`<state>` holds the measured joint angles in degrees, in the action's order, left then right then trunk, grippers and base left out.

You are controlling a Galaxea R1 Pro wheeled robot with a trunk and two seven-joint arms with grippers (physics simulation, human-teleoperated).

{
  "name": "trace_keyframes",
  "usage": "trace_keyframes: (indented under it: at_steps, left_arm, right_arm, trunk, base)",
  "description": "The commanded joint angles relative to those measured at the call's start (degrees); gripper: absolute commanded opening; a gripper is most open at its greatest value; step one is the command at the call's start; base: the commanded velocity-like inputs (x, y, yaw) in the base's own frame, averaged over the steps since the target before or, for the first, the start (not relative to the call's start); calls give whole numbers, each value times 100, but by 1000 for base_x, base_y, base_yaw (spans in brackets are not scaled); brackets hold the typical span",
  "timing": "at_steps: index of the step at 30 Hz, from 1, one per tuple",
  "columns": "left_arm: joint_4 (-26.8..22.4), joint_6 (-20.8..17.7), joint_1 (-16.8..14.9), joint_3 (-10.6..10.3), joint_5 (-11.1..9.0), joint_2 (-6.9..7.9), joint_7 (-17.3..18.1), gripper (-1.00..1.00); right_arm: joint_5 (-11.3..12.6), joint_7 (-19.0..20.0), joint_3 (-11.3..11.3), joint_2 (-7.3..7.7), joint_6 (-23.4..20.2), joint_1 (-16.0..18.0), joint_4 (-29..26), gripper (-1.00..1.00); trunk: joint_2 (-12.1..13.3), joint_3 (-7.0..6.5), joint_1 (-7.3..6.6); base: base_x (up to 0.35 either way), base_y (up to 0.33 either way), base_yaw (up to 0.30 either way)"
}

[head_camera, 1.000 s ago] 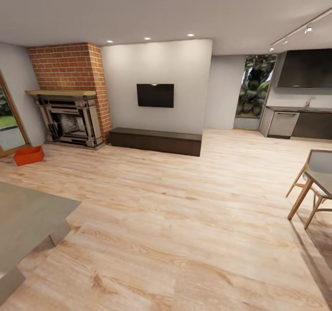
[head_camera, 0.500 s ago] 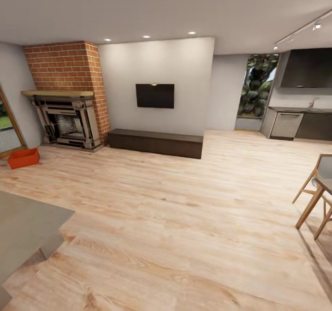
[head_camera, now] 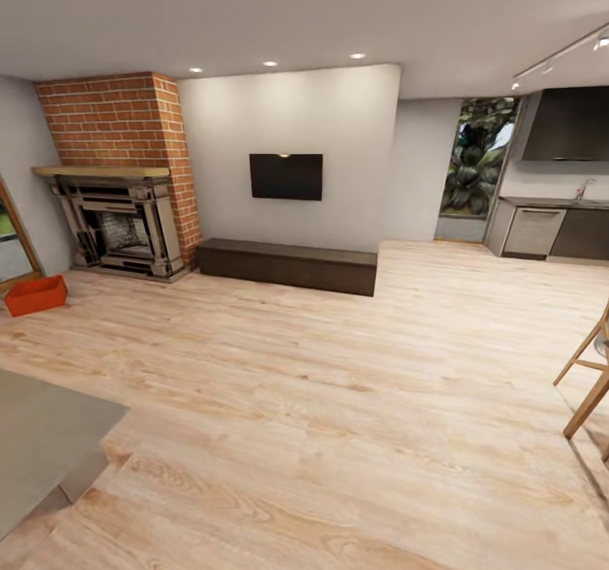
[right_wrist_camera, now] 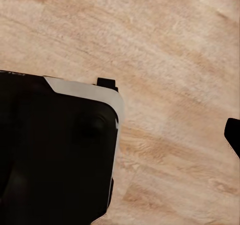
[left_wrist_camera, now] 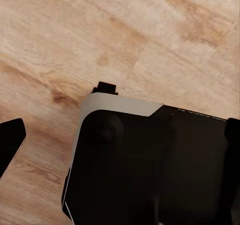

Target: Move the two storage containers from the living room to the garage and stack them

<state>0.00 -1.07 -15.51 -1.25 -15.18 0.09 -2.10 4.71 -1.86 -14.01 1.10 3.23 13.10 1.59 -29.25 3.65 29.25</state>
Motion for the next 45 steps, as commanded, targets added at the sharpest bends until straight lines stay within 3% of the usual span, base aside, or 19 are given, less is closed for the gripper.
trace_keyframes:
  at_steps: [1,26,45]
  left_arm:
    - [0,-8,-5,-15,-37,0,-10,100]
    - [0,28,-5,-15,-37,0,-10,100]
    - [0,22,-5,-15,-37,17,-10,100]
  right_arm:
    - [48,-7,-48,4,31,8,17,100]
    - [38,-16,-58,29,33,8,17,100]
    - [84,-7,-43,13,33,8,17,100]
  trunk:
    - [-9,11,6]
    - [-9,11,6]
    - [-9,11,6]
  base:
    - [324,94,0]
    - [324,93,0]
    - [324,7,0]
